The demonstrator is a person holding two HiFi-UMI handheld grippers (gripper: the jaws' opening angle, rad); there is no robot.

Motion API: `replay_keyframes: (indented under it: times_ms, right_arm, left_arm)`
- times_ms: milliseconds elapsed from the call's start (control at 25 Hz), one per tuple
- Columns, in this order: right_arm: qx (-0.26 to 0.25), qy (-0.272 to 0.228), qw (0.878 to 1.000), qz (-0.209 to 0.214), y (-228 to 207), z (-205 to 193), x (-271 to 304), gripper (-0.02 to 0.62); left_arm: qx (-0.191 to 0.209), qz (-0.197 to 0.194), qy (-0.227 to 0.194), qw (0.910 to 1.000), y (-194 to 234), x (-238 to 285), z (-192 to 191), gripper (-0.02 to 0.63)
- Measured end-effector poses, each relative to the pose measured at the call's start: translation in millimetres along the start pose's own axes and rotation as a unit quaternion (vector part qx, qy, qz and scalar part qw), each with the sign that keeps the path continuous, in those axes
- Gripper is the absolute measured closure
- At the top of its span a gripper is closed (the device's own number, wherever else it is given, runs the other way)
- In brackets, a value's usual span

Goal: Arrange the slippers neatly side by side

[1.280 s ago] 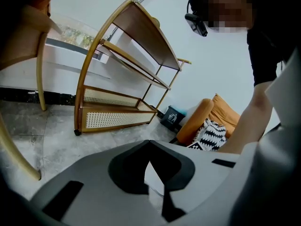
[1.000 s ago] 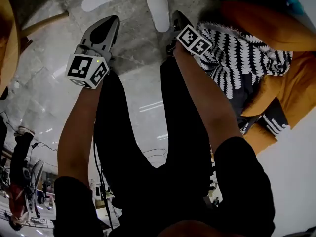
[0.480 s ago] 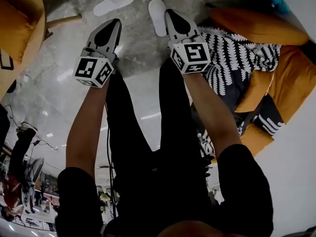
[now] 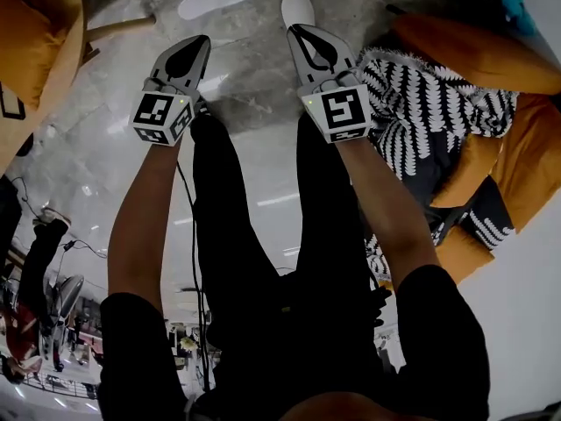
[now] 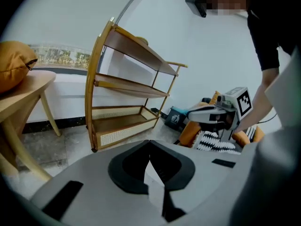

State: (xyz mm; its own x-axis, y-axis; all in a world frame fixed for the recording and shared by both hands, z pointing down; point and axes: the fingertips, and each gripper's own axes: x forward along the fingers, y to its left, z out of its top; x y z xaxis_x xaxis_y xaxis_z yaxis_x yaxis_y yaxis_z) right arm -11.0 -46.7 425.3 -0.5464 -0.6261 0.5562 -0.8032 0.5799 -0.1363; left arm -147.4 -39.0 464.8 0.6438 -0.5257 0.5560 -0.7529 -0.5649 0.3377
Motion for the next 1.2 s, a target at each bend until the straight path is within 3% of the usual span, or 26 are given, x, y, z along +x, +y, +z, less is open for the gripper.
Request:
replay_keyframes:
  times_ms: [200, 240, 280, 320, 360, 440, 480, 560, 720, 760, 880, 920, 1160, 1200]
  right_arm:
    - [0.007, 0.010, 1.000, -0.007, -16.7, -41.6, 12.9, 0.558]
    - [0.012, 0.009, 1.000, -0.012, -21.8, -48.4, 15.8, 0.558]
    - [0.016, 0.007, 1.000, -0.018, -26.3, -55.3, 18.7, 0.558]
    - [0.020, 0.006, 1.000, -0.024, -30.3, -62.7, 21.7, 0.557]
    - [0.021, 0.005, 0.999, -0.028, -34.3, -70.4, 25.0, 0.557]
    - [0.017, 0.006, 0.999, -0.034, -43.1, -87.5, 32.3, 0.557]
    - [0.017, 0.008, 0.999, -0.037, -48.6, -96.8, 35.8, 0.557]
    - [0.016, 0.012, 0.999, -0.044, -64.1, -115.3, 42.2, 0.557]
    - [-0.008, 0.019, 0.999, -0.047, -90.7, -148.7, 49.7, 0.558]
    - [-0.017, 0.020, 0.999, -0.046, -94.2, -156.7, 51.7, 0.558]
    - [-0.045, 0.003, 0.998, -0.044, -104.6, -168.1, 66.0, 0.557]
    - [-0.054, -0.008, 0.997, -0.046, -109.8, -167.3, 72.8, 0.557]
    - [-0.102, -0.040, 0.993, -0.049, -131.2, -158.7, 101.3, 0.557]
    - [-0.105, -0.047, 0.992, -0.047, -131.3, -155.2, 104.9, 0.557]
  left_arm:
    - [0.055, -0.005, 0.056, 0.9969, 30.9, 32.3, -42.6, 0.589]
    - [0.050, -0.011, 0.062, 0.9968, 37.4, 41.0, -50.7, 0.569]
    - [0.041, -0.018, 0.068, 0.9967, 44.9, 49.7, -59.1, 0.480]
    - [0.033, -0.023, 0.075, 0.9963, 53.0, 58.6, -68.4, 0.442]
    - [0.035, -0.027, 0.087, 0.9953, 61.3, 68.1, -78.7, 0.442]
    - [0.097, -0.033, 0.130, 0.9862, 77.2, 87.7, -104.3, 0.442]
    - [0.153, -0.039, 0.160, 0.9744, 84.6, 97.5, -119.2, 0.442]
    - [0.260, -0.051, 0.211, 0.9407, 102.1, 118.7, -143.7, 0.442]
    - [0.405, -0.058, 0.262, 0.8738, 134.0, 155.0, -169.7, 0.442]
    - [0.447, -0.068, 0.270, 0.8501, 137.4, 162.0, -177.6, 0.443]
    - [0.576, -0.108, 0.282, 0.7597, 144.4, 179.2, -204.8, 0.445]
    - [0.603, -0.115, 0.282, 0.7372, 148.0, 185.0, -211.0, 0.446]
    - [0.691, -0.150, 0.277, 0.6508, 160.6, 210.7, -249.7, 0.463]
    - [0.700, -0.153, 0.278, 0.6397, 164.8, 212.7, -254.8, 0.463]
